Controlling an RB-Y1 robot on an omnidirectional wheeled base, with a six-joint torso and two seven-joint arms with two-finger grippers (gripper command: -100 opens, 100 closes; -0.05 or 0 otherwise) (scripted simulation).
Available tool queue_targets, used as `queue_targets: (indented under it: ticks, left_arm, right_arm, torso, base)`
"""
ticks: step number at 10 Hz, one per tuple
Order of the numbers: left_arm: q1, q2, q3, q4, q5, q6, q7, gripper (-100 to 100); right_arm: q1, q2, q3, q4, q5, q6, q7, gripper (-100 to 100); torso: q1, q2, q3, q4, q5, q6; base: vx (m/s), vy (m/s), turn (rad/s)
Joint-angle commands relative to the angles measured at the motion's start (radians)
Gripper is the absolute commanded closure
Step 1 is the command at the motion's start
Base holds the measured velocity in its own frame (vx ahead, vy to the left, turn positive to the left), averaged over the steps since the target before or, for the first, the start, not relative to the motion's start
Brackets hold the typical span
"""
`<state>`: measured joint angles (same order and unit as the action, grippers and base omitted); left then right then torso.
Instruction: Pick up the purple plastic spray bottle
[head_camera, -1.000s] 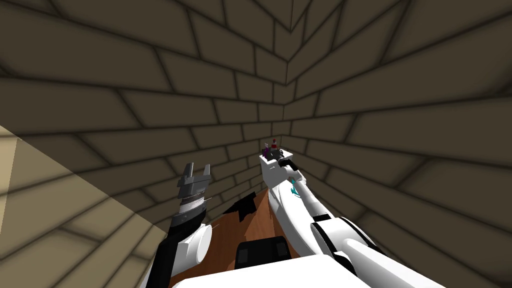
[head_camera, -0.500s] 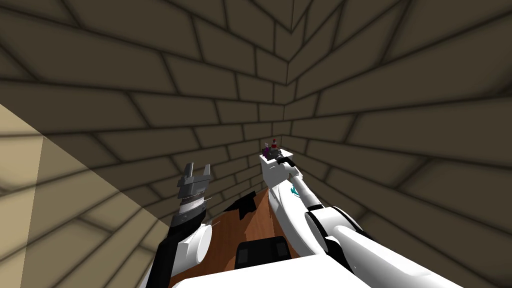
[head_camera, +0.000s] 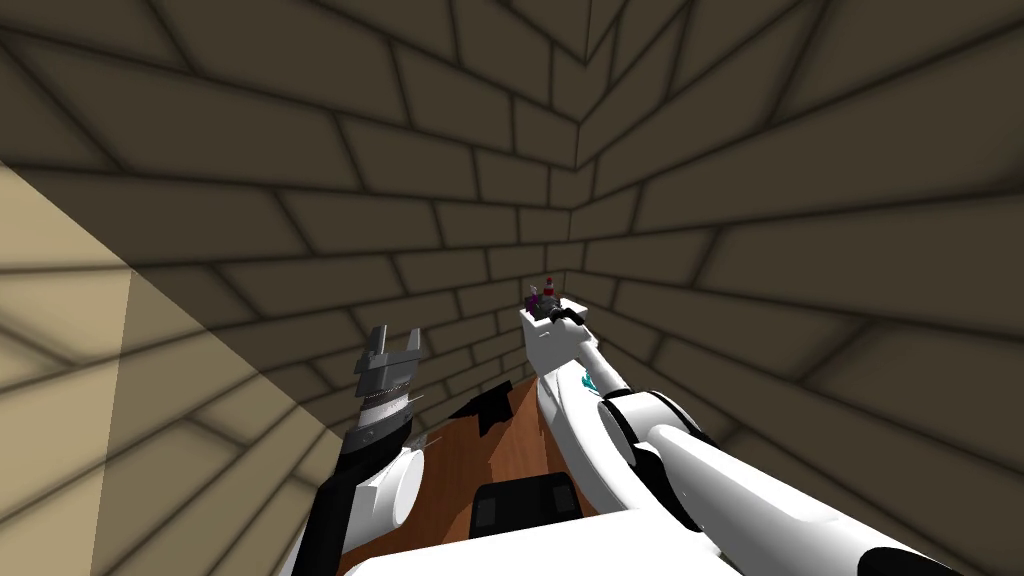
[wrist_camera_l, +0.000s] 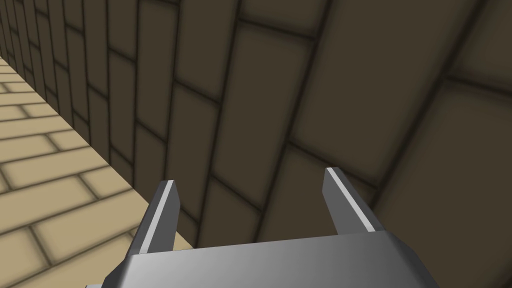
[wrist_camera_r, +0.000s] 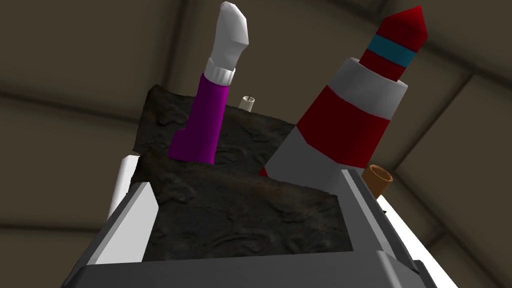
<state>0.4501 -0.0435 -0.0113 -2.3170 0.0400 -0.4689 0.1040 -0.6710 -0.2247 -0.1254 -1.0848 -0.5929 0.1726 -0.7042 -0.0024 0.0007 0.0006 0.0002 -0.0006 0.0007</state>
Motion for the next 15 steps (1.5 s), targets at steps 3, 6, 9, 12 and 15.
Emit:
queue_targets:
  ticks: [3, 6, 9, 12, 15]
  left_arm:
    - [0.0, 0.0, 0.0, 0.0, 0.0, 0.0, 0.0, 0]
    - [0.0, 0.0, 0.0, 0.0, 0.0, 0.0, 0.0, 0]
    - [0.0, 0.0, 0.0, 0.0, 0.0, 0.0, 0.0, 0]
    - [0.0, 0.0, 0.0, 0.0, 0.0, 0.0, 0.0, 0]
    - [0.0, 0.0, 0.0, 0.0, 0.0, 0.0, 0.0, 0]
  right_arm:
    - [-0.069, 0.004, -0.022, 0.099, -0.016, 0.035, -0.034, -100]
    - [-0.157, 0.01, -0.048, 0.197, -0.035, 0.07, -0.069, -100]
    - [-0.233, 0.016, -0.075, 0.294, -0.05, 0.099, -0.1, -100]
    - [-0.275, 0.018, -0.087, 0.359, -0.057, 0.112, -0.113, -100]
    - [-0.31, 0.02, -0.099, 0.415, -0.063, 0.124, -0.126, -100]
  torso:
    - [0.0, 0.0, 0.0, 0.0, 0.0, 0.0]
    - [0.0, 0.0, 0.0, 0.0, 0.0, 0.0]
    - [0.0, -0.001, -0.001, 0.0, 0.0, 0.0]
    - [0.0, -0.001, -0.001, 0.0, 0.0, 0.001]
    - [-0.001, -0.001, -0.001, 0.0, -0.001, 0.001]
  base:
    - [-0.019, -0.038, 0.048]
    - [-0.014, -0.046, 0.052]
    - [-0.006, -0.051, 0.062]
    - [-0.005, -0.041, 0.021]
    - [-0.001, -0.049, 0.039]
